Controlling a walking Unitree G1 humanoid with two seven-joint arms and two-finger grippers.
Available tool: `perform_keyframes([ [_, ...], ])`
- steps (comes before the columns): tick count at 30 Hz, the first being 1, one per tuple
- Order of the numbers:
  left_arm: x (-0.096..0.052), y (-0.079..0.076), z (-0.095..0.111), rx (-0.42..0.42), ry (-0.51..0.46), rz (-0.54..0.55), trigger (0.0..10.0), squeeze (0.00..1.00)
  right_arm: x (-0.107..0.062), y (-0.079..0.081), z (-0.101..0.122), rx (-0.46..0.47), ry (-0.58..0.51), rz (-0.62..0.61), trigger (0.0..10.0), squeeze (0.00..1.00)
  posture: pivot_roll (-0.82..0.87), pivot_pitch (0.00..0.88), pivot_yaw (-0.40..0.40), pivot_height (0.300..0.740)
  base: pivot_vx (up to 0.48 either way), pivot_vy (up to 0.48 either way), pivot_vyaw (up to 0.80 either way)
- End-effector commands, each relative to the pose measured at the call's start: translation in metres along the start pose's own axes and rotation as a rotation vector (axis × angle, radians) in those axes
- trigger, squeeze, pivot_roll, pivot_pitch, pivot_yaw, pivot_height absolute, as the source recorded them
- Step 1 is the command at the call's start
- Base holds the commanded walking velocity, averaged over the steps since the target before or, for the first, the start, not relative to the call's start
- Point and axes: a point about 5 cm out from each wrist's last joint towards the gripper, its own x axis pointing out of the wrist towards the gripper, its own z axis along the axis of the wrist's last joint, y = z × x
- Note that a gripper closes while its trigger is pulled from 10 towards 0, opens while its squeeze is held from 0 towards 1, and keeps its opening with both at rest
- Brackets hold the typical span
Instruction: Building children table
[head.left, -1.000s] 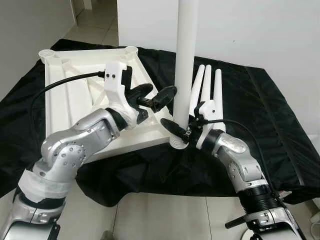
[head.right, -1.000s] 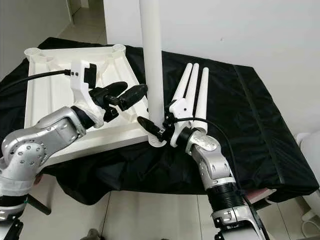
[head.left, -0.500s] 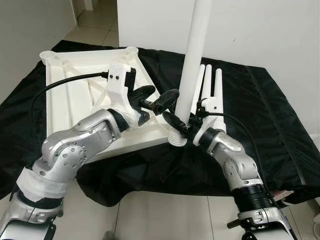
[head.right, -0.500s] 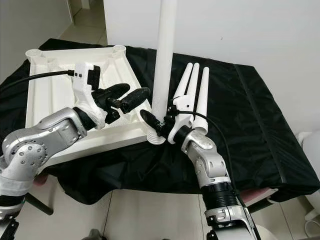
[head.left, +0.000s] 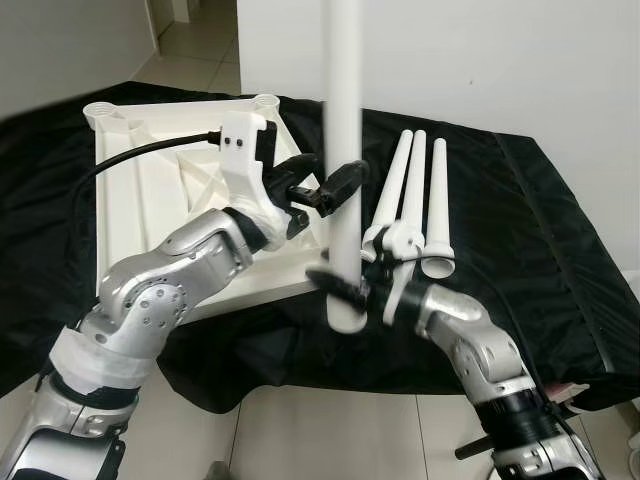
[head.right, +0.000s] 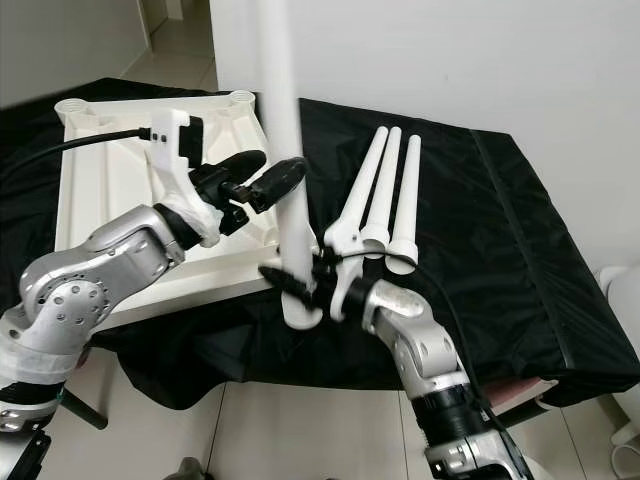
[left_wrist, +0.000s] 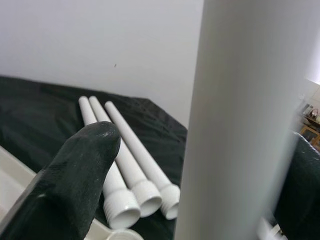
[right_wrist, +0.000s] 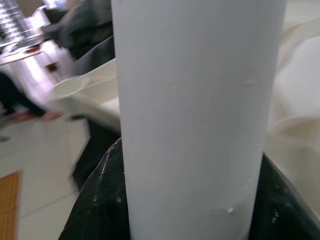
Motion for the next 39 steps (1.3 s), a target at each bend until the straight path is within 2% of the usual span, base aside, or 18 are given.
perform_keyframes([
  [1,-0.006,-0.033,0.004,0.015,-0.02,-0.627,10.0,0.0,-0.001,0.004,0.003,-0.025,0.006,0.037,10.0,0.0,0.08,0.035,-0.072,0.74,0.0,0.0,0.0],
  [8,-0.007,-0.032,0.004,0.018,-0.004,-0.638,10.0,0.0,-0.008,0.007,-0.002,-0.027,0.044,0.079,10.0,0.0,0.08,0.031,-0.074,0.74,0.0,0.0,0.0],
  [14,-0.014,-0.032,0.002,-0.007,0.033,-0.675,10.0,0.0,-0.014,0.005,-0.003,-0.032,0.063,0.082,10.0,0.0,0.08,0.026,-0.075,0.74,0.0,0.0,0.0],
  [15,-0.016,-0.032,0.002,-0.014,0.038,-0.685,6.0,0.0,-0.015,0.004,-0.003,-0.033,0.065,0.081,10.0,0.0,0.08,0.02,-0.074,0.74,0.0,0.0,0.0],
  [16,-0.016,-0.032,0.002,-0.014,0.038,-0.685,6.0,0.0,-0.015,0.004,-0.003,-0.033,0.065,0.081,10.0,0.0,0.08,0.02,-0.074,0.74,0.0,0.0,0.0],
  [17,-0.018,-0.032,0.002,-0.019,0.045,-0.692,0.0,0.0,-0.015,0.004,-0.003,-0.035,0.067,0.081,10.0,0.0,0.08,0.02,-0.075,0.74,0.0,0.0,0.0],
  [27,-0.021,-0.031,0.002,-0.019,0.064,-0.69,0.0,0.0,-0.014,0.003,-0.004,-0.015,0.069,0.082,10.0,0.0,0.09,0.014,-0.074,0.74,0.0,0.0,0.0],
  [35,-0.017,-0.03,0.007,0.004,0.066,-0.64,0.0,0.0,-0.014,-0.003,-0.004,0.027,0.087,0.032,10.0,0.0,0.08,0.013,-0.072,0.74,0.0,0.0,0.0],
  [36,-0.015,-0.029,0.008,0.013,0.074,-0.615,0.6,0.0,-0.014,-0.004,-0.003,0.027,0.081,0.031,10.0,0.0,0.08,0.014,-0.069,0.74,0.0,0.0,0.0],
  [37,-0.013,-0.028,0.009,0.019,0.079,-0.597,9.1,0.0,-0.014,-0.004,-0.002,0.026,0.076,0.03,10.0,0.0,0.08,0.015,-0.067,0.74,0.0,0.0,0.0],
  [38,-0.013,-0.028,0.009,0.019,0.079,-0.597,9.1,0.0,-0.014,-0.004,-0.002,0.026,0.076,0.03,10.0,0.0,0.08,0.015,-0.067,0.74,0.0,0.0,0.0],
  [39,-0.004,-0.02,0.01,0.054,0.108,-0.511,10.0,0.0,-0.015,-0.004,0.0,0.014,0.061,0.019,10.0,0.0,0.08,0.016,-0.066,0.74,0.0,0.0,0.0],
])
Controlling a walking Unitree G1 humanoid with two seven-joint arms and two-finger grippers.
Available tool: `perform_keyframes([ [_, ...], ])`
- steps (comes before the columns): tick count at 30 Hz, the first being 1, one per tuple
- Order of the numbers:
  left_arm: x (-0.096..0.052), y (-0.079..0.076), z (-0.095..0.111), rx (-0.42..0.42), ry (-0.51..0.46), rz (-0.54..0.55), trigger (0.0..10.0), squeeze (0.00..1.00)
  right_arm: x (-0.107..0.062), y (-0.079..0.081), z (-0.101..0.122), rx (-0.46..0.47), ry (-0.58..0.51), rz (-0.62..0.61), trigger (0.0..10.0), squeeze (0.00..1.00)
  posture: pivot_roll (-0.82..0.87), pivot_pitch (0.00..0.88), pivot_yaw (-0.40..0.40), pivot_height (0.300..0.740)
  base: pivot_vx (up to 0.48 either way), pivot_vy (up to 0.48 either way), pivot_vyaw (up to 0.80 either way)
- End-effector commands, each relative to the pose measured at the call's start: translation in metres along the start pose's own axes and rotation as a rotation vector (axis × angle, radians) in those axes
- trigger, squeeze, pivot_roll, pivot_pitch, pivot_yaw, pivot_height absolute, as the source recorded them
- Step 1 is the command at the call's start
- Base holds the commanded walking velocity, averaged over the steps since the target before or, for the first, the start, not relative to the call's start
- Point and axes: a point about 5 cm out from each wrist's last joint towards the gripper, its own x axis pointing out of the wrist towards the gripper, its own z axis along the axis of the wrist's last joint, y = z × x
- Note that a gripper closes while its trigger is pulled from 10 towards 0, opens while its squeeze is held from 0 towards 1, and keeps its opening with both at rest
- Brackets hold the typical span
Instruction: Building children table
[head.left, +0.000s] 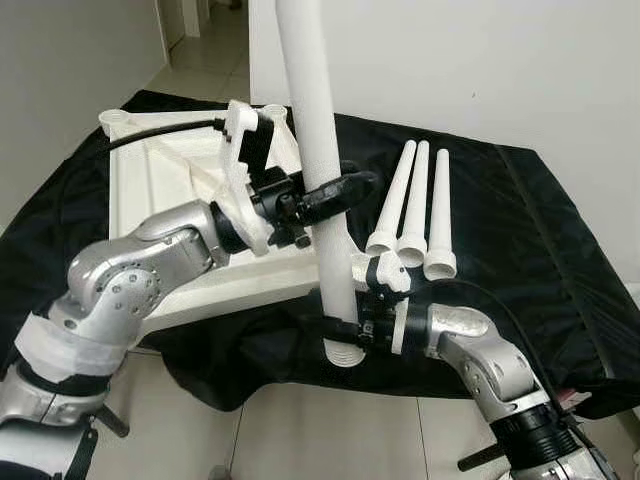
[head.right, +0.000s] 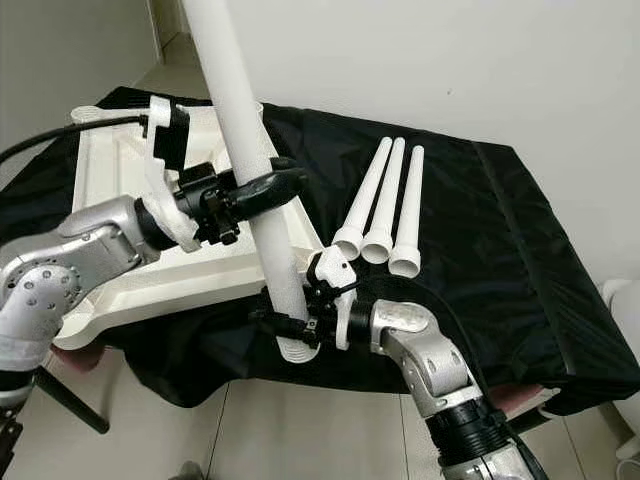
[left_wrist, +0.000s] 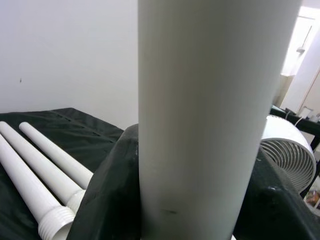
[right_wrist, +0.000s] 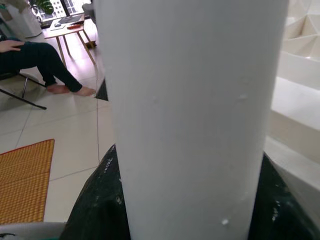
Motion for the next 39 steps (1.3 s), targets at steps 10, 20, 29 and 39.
perform_keyframes([
  [10,0.017,0.032,0.001,0.002,0.127,0.161,10.0,0.0,-0.012,-0.027,0.014,0.032,-0.084,-0.235,10.0,1.0,0.06,0.026,-0.058,0.74,0.0,0.0,0.0],
  [20,0.026,0.053,0.025,-0.009,0.107,0.295,10.0,0.0,-0.01,-0.038,0.029,0.009,-0.145,-0.348,10.0,1.0,0.06,0.037,-0.045,0.74,0.0,0.0,0.0],
  [29,0.051,0.062,0.068,0.062,0.033,0.427,10.0,0.0,0.015,-0.046,0.052,-0.052,-0.225,-0.514,10.0,0.0,0.05,0.04,-0.029,0.74,0.0,0.0,0.0],
  [39,0.071,0.057,0.071,0.104,-0.03,0.517,10.0,0.0,0.036,-0.057,0.057,-0.078,-0.221,-0.744,10.0,0.0,0.05,0.043,-0.028,0.74,0.0,0.0,0.0],
])
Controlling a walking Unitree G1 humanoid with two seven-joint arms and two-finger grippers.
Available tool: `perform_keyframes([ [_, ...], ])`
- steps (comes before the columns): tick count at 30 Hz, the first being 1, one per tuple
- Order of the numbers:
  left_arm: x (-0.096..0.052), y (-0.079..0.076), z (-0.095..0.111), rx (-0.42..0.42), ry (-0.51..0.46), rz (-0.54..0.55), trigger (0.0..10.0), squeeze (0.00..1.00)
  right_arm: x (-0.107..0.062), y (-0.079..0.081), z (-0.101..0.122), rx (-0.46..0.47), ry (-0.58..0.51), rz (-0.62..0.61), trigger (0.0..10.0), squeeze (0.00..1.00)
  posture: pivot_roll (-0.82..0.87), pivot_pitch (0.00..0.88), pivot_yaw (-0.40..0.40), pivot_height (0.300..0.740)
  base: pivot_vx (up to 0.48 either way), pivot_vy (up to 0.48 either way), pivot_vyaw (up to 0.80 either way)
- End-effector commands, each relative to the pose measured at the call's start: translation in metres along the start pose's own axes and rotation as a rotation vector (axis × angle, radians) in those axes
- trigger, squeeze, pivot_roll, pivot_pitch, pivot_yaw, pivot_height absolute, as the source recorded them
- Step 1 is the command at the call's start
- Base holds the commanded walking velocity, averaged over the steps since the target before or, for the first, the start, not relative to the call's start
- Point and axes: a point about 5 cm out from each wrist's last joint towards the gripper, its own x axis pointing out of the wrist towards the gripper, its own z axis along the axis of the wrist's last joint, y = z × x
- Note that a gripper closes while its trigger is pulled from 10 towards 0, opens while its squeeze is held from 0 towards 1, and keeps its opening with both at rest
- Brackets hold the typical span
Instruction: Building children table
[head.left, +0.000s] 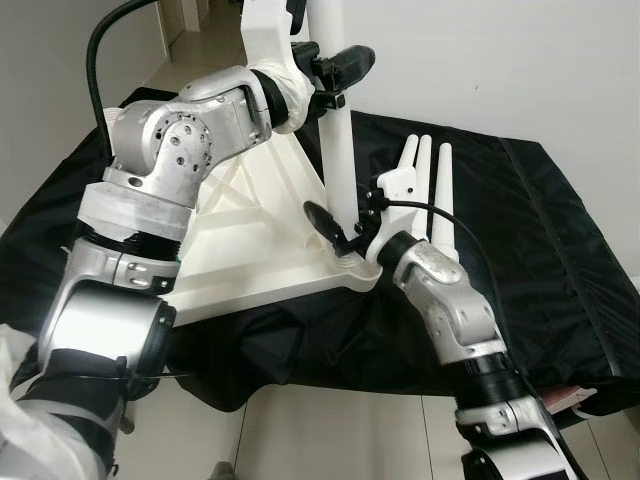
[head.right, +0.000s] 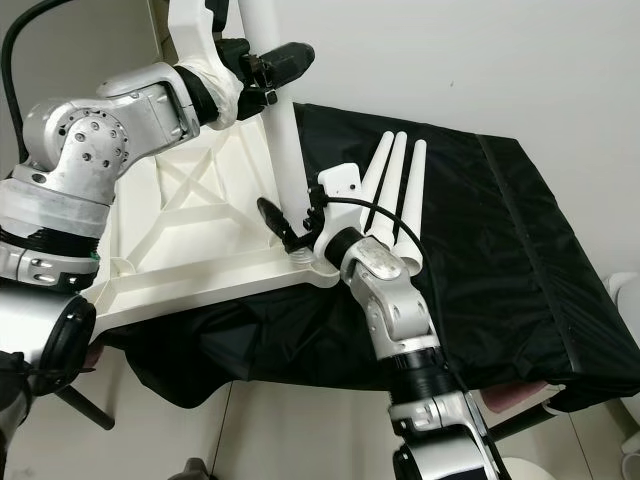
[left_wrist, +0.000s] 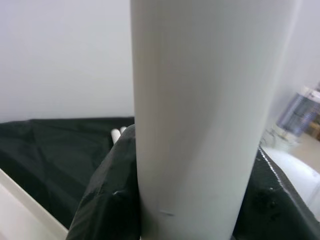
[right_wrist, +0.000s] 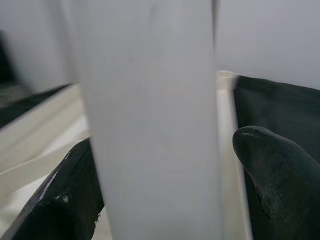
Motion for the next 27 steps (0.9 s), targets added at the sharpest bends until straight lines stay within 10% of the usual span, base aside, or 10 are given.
perform_keyframes([
  [1,0.005,-0.01,0.007,0.03,-0.053,0.021,10.0,0.0,0.005,-0.001,-0.002,-0.035,0.011,-0.083,10.0,0.0,0.06,0.043,-0.031,0.74,0.0,0.0,0.0],
  [22,0.021,-0.032,0.001,-0.009,-0.12,0.079,10.0,0.0,0.022,0.01,-0.002,-0.125,0.009,-0.279,10.0,0.0,0.07,0.052,-0.03,0.74,0.0,0.0,0.0],
  [24,0.021,-0.032,0.001,-0.01,-0.121,0.081,10.0,0.0,0.022,0.009,-0.002,-0.139,0.011,-0.285,9.5,0.0,0.07,0.053,-0.029,0.74,0.0,0.0,0.0],
  [25,0.021,-0.033,0.001,-0.01,-0.121,0.081,10.0,0.0,0.022,0.009,-0.003,-0.161,0.015,-0.283,6.0,0.0,0.07,0.053,-0.029,0.74,0.0,0.0,0.0],
  [27,0.021,-0.034,0.001,-0.006,-0.123,0.079,10.0,0.0,0.022,0.008,-0.004,-0.184,0.029,-0.276,4.9,0.0,0.07,0.051,-0.029,0.74,0.0,0.0,0.0],
])
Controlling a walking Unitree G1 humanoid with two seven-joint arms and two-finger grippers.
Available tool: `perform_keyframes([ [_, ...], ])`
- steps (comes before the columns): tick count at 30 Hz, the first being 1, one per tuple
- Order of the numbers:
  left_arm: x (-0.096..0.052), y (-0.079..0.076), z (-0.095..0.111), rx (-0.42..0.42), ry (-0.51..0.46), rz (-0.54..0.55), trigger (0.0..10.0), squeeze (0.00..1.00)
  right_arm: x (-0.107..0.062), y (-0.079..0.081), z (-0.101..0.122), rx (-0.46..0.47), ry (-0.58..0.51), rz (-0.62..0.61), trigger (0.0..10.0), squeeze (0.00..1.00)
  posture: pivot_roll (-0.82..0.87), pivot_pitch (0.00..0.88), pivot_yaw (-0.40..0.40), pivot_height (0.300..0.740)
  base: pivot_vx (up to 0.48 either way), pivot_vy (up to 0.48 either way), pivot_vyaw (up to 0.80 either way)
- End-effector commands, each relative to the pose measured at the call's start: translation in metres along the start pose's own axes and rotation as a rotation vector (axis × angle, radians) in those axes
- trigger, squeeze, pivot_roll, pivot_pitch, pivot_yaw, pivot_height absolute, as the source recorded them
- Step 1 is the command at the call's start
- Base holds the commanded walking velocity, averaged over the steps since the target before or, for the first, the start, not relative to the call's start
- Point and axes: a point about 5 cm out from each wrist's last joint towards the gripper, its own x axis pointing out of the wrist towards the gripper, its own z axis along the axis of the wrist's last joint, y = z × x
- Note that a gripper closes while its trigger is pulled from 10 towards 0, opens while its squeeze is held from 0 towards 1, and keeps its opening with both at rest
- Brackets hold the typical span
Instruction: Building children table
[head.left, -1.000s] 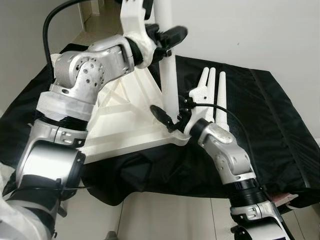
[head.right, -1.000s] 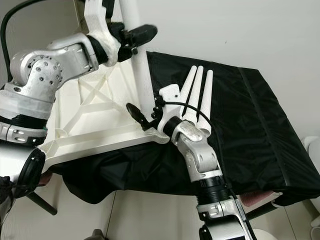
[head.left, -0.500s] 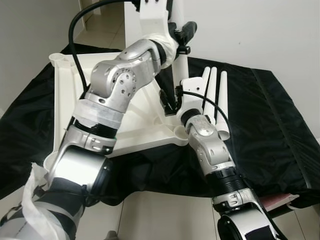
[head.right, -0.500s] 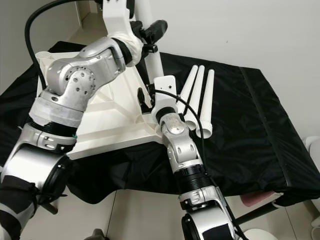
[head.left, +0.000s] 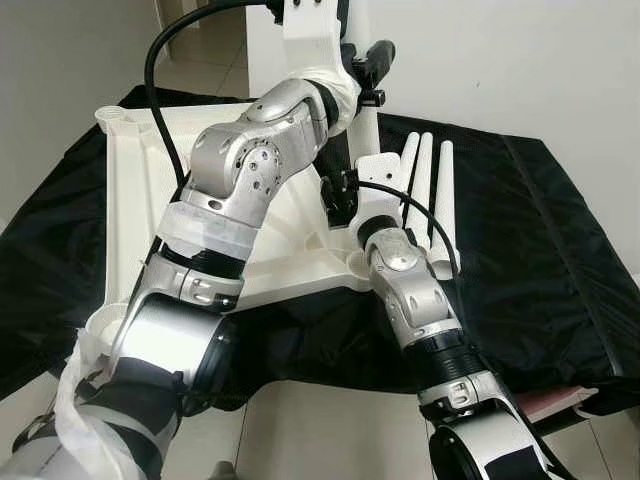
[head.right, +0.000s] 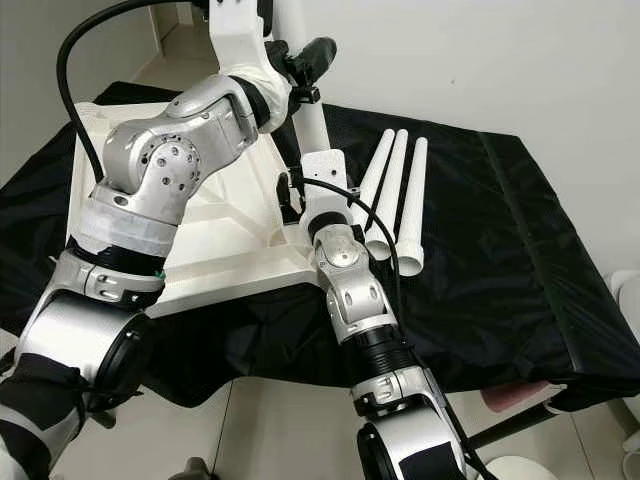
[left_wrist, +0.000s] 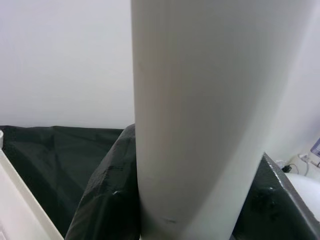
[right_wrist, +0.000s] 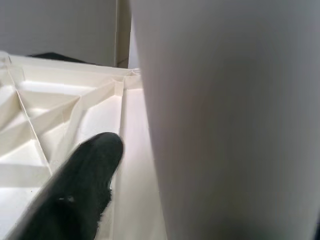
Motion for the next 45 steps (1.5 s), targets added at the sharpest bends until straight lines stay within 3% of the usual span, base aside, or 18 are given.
perform_keyframes([
  [1,0.002,-0.016,0.008,-0.001,-0.036,-0.061,10.0,0.0,0.001,0.004,-0.002,-0.039,0.018,0.023,2.4,0.0,0.07,0.052,-0.028,0.74,0.0,0.0,0.0],
  [2,0.002,-0.016,0.008,-0.001,-0.036,-0.061,10.0,0.0,0.001,0.004,-0.002,-0.039,0.018,0.023,2.4,0.0,0.07,0.052,-0.028,0.74,0.0,0.0,0.0],
  [4,0.003,-0.017,0.008,0.004,-0.038,-0.063,10.0,0.0,0.001,0.003,-0.006,-0.081,0.032,0.032,0.0,0.0,0.07,0.052,-0.03,0.74,0.0,0.0,0.0],
  [16,0.005,-0.018,0.006,0.019,-0.035,-0.06,10.0,0.0,0.002,0.0,-0.009,-0.107,0.05,0.023,0.2,0.0,0.07,0.051,-0.03,0.74,0.0,0.0,0.0],
  [17,0.004,-0.018,0.006,0.038,-0.043,-0.058,10.0,0.0,0.002,0.0,-0.009,-0.088,0.054,0.017,7.6,0.0,0.07,0.051,-0.03,0.74,0.0,0.0,0.0],
  [19,0.004,-0.019,0.006,0.053,-0.05,-0.056,10.0,0.0,0.002,-0.001,-0.009,-0.074,0.057,0.013,7.6,0.0,0.07,0.051,-0.03,0.74,0.0,0.0,0.0],
  [20,0.004,-0.02,0.006,0.056,-0.058,-0.06,10.0,0.0,0.002,-0.001,-0.009,-0.058,0.055,0.012,10.0,0.0,0.07,0.052,-0.03,0.74,0.0,0.0,0.0],
  [23,0.004,-0.021,0.008,0.053,-0.082,-0.073,10.0,0.0,0.002,-0.003,-0.009,-0.047,0.055,0.012,10.0,0.0,0.07,0.051,-0.029,0.74,0.0,0.0,0.0],
  [24,0.003,-0.023,0.008,0.032,-0.098,-0.086,10.0,0.88,0.002,-0.004,-0.01,-0.045,0.056,0.011,10.0,0.0,0.07,0.051,-0.029,0.74,0.0,0.0,0.0],
  [25,0.003,-0.023,0.009,0.004,-0.103,-0.099,10.0,1.0,0.002,-0.004,-0.01,-0.045,0.057,0.009,10.0,0.0,0.07,0.05,-0.028,0.74,0.0,0.0,0.0],
  [33,0.001,-0.022,0.014,-0.023,-0.125,-0.129,10.0,1.0,0.002,-0.008,-0.009,-0.018,0.055,-0.011,10.0,0.0,0.05,0.046,-0.034,0.74,0.0,0.0,0.0],
  [35,0.0,-0.02,0.015,-0.028,-0.126,-0.137,10.0,0.95,0.002,-0.009,-0.009,-0.008,0.055,-0.018,10.0,0.0,0.05,0.046,-0.034,0.74,0.0,0.0,0.0],
  [36,-0.002,-0.017,0.016,-0.049,-0.134,-0.159,10.0,0.0,0.002,-0.01,-0.009,0.022,0.06,-0.021,10.0,0.0,0.05,0.046,-0.035,0.74,0.0,0.0,0.0],
  [37,-0.002,-0.017,0.016,-0.049,-0.134,-0.159,10.0,0.0,0.002,-0.01,-0.009,0.022,0.06,-0.021,10.0,0.0,0.05,0.046,-0.035,0.74,0.0,0.0,0.0],
  [40,-0.008,-0.015,0.024,-0.053,-0.187,-0.224,10.0,0.0,0.001,-0.014,-0.009,0.15,0.079,-0.032,10.0,0.0,0.04,0.046,-0.041,0.74,0.0,0.0,0.0],
  [45,-0.011,-0.011,0.021,-0.015,-0.194,-0.23,10.0,0.0,0.001,-0.019,-0.008,0.171,0.074,-0.045,10.0,0.0,0.04,0.046,-0.043,0.74,0.0,0.0,0.0],
])
